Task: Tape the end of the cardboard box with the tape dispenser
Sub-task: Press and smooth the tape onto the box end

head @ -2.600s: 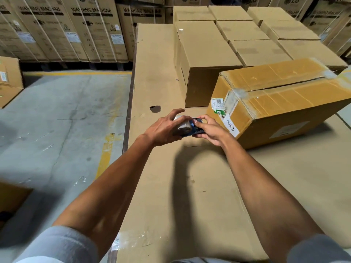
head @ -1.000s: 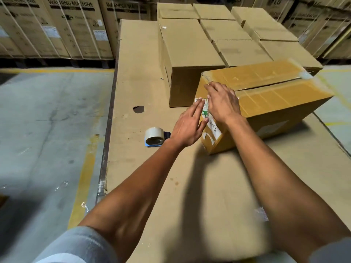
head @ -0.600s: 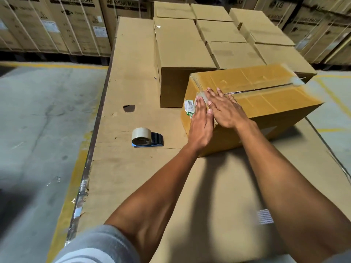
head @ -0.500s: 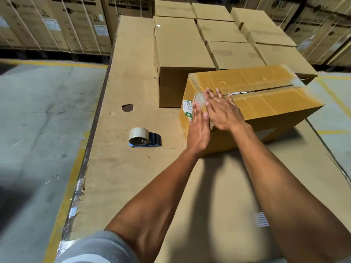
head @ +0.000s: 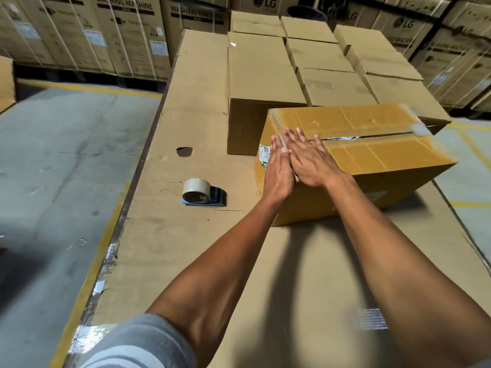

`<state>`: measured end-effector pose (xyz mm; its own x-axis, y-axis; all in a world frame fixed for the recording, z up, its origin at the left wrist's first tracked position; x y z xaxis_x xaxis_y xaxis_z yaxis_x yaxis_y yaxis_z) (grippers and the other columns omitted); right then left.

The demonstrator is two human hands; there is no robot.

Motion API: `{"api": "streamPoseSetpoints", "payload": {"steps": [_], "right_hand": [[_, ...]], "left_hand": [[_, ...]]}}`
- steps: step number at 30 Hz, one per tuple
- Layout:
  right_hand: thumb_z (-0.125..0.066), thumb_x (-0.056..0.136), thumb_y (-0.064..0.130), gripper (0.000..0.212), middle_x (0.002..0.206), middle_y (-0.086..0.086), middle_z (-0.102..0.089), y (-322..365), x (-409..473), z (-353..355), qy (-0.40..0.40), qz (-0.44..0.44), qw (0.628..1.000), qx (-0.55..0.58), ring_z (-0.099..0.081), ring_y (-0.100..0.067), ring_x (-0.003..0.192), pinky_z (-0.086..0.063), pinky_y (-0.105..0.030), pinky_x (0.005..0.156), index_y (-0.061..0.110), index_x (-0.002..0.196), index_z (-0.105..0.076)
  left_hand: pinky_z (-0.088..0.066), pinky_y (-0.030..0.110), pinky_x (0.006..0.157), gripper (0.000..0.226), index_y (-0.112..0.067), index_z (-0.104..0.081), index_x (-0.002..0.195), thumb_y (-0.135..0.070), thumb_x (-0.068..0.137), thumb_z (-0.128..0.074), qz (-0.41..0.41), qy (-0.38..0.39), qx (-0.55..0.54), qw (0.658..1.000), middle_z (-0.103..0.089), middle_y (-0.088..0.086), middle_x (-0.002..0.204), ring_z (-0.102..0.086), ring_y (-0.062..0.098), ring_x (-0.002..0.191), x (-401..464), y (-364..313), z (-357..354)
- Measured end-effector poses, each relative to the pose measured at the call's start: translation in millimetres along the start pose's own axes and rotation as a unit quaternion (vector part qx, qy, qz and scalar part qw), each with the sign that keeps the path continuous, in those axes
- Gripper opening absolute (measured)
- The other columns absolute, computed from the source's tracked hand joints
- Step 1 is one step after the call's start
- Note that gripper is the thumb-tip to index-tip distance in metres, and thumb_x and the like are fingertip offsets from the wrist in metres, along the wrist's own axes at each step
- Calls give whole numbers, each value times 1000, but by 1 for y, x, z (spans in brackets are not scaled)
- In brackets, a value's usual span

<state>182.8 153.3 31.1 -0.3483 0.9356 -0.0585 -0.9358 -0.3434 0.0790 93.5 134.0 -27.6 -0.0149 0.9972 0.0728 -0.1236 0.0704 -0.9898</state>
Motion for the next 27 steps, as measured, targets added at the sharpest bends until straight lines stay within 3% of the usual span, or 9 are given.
{"api": "streamPoseSetpoints", "payload": {"steps": [2,7,12,16,19,27], "right_hand": [[-15,114,39,59,177,12,5,0,1,-2,5,-9,1000,21,8,-10,163,3,-51,133,28,170,1],[-21,113,35,60,177,9,-6,1,4,-4,-15,-39,998,45,-5,-13,164,-1,-49,134,22,170,-10],[-23,110,41,67,178,1,-3,-7,7,-7,-26,-77,996,38,-2,-17,164,-1,-49,134,16,170,-7],[-19,112,42,64,175,14,14,-5,2,-4,-40,-41,998,17,9,-15,163,4,-55,132,31,169,8],[-17,113,39,60,176,16,6,-4,1,-3,-20,-21,999,14,5,-12,164,5,-54,133,30,169,0],[-17,108,45,69,177,4,2,-9,7,-11,-16,-74,997,21,0,-12,164,3,-55,132,17,170,-4]], "left_hand": [[-6,30,136,59,-16,-9,174,-37,119,-16,4,5,-14,1000,-7,-1,182,-5,8,167,5,1,-2],[-11,32,135,61,-20,-7,175,-40,117,-13,38,11,27,999,-9,-5,182,-10,8,167,2,32,-4],[-13,39,136,64,-16,-7,175,-42,116,-9,106,40,71,991,-10,1,182,-14,18,168,1,52,-4],[-8,40,137,71,-18,-9,175,-48,111,-15,43,-22,39,998,-8,-2,182,-8,11,168,6,25,-2],[-10,34,136,66,-17,-9,174,-39,113,-19,-15,-29,7,999,-8,-3,182,-8,9,167,9,8,-6],[-11,36,135,61,-17,-8,174,-39,117,-12,90,3,20,996,-11,-1,182,-12,14,168,-4,54,-11]]}}
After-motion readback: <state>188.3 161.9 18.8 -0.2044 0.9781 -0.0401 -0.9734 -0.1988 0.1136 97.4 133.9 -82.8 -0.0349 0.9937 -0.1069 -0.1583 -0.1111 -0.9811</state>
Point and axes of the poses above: each hand's wrist, its own x-axis towards the middle knuckle, its own z-axis out of the back of the hand, y = z × x, the point moved 6 cm from there along x, towards the middle knuckle
